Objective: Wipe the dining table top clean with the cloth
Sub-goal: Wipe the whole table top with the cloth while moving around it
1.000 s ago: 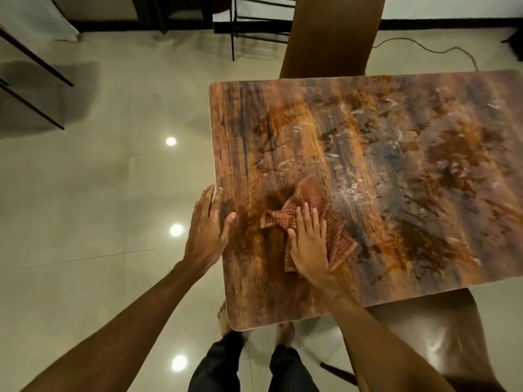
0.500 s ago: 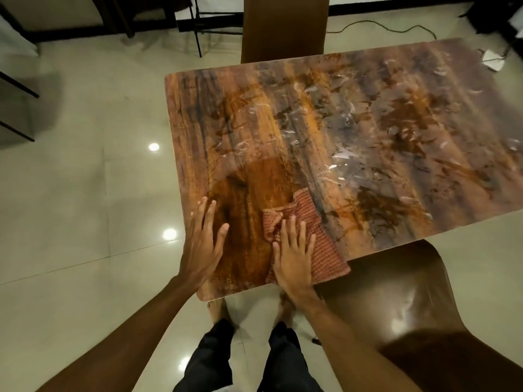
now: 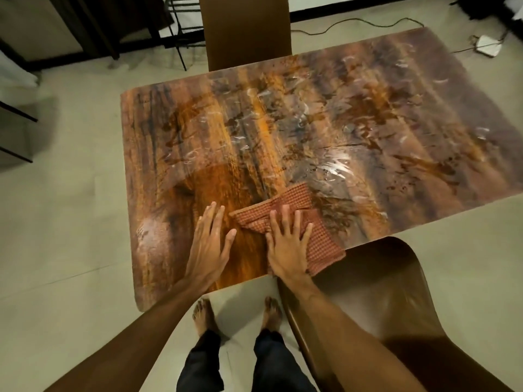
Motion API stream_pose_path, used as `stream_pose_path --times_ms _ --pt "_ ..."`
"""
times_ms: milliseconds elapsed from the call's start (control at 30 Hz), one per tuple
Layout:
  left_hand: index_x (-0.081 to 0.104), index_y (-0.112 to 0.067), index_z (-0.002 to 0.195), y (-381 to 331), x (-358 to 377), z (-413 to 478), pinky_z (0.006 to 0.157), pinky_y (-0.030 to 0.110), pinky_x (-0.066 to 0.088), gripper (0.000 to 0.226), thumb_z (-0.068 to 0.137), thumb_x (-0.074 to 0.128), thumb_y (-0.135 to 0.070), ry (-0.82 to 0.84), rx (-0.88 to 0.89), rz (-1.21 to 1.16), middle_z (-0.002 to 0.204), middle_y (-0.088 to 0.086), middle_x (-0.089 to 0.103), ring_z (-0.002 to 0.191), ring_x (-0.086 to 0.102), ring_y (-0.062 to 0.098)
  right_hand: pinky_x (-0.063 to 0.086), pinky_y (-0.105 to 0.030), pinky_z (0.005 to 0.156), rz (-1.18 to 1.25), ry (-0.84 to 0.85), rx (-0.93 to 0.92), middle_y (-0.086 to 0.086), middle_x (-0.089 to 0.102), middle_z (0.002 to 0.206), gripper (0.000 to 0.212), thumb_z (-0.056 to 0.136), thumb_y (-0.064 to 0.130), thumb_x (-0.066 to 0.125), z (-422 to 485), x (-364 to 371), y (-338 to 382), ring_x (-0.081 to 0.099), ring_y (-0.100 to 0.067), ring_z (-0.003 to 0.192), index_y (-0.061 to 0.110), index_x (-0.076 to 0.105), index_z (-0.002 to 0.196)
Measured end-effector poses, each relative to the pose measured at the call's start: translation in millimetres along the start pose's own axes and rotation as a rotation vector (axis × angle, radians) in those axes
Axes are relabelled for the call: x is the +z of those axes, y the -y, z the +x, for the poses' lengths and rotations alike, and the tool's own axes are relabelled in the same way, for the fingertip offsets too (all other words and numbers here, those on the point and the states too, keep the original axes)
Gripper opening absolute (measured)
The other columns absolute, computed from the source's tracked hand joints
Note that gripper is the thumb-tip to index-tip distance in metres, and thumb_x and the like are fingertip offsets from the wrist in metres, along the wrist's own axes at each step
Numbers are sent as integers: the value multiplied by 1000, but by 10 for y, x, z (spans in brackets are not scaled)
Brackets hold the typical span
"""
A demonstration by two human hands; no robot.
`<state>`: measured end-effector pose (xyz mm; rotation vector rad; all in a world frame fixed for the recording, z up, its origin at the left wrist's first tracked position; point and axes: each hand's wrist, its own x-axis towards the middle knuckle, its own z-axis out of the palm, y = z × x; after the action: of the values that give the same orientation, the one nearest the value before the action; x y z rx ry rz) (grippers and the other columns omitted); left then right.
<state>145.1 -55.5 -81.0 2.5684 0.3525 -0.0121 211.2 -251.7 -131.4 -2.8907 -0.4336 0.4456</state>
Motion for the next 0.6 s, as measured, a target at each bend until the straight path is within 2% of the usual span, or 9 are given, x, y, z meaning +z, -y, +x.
stream_pose_path --times_ms 100,167,300,367,433,500,567,600 --pt "19 -22 160 -141 82 119 125 27 -7 71 101 18 -61 3 17 33 170 0 9 156 4 13 6 -70 122 -26 72 -322 1 -11 173 66 106 54 22 -157 158 234 -7 -30 160 33 3 165" --pt "17 -22 160 -156 92 168 126 30 -4 68 103 21 -59 4 20 39 170 0 8 156 3 12 12 -67 122 -19 47 -371 5 -9 173 64 105 59 20 -49 65 -67 -4 -25 160 37 10 164" --pt "10 -31 160 -137 111 274 126 35 -1 66 104 22 -61 -7 -2 24 170 -8 0 156 -3 7 -2 -73 120 18 -22 84 0 -11 173 65 105 63 19 399 -306 -917 -10 -33 159 40 3 164" --pt "7 -35 160 -67 98 343 126 39 2 64 103 23 -62 -21 -39 12 170 -12 -2 156 -3 6 -1 -78 116 31 -36 156 -6 -10 173 66 105 62 19 660 -399 -825 -9 -41 157 39 3 164" --pt "6 -39 159 -10 77 379 124 38 5 62 104 24 -61 -31 -54 8 169 -15 -3 155 -3 4 0 -79 115 -3 -19 41 -9 -7 173 65 105 61 16 744 -364 -350 -4 -46 157 37 4 164" --pt "6 -39 158 46 37 413 123 36 4 61 103 23 -61 -48 -83 29 169 -13 -1 153 -5 -1 0 -78 115 -53 30 -189 -9 -1 174 64 105 60 15 690 -194 195 0 -45 157 37 9 164" --pt "8 -38 158 125 -34 421 122 36 3 62 103 21 -62 -65 -120 46 169 -9 4 153 0 3 1 -76 116 -96 82 -399 -4 -3 174 63 106 59 18 640 -81 480 0 -39 159 37 10 164" --pt "8 -37 158 179 -86 428 122 36 4 62 102 21 -62 -65 -131 41 169 -7 6 154 4 8 1 -74 118 -95 72 -444 -1 -4 174 62 106 59 19 681 -73 467 0 -35 159 38 11 164"
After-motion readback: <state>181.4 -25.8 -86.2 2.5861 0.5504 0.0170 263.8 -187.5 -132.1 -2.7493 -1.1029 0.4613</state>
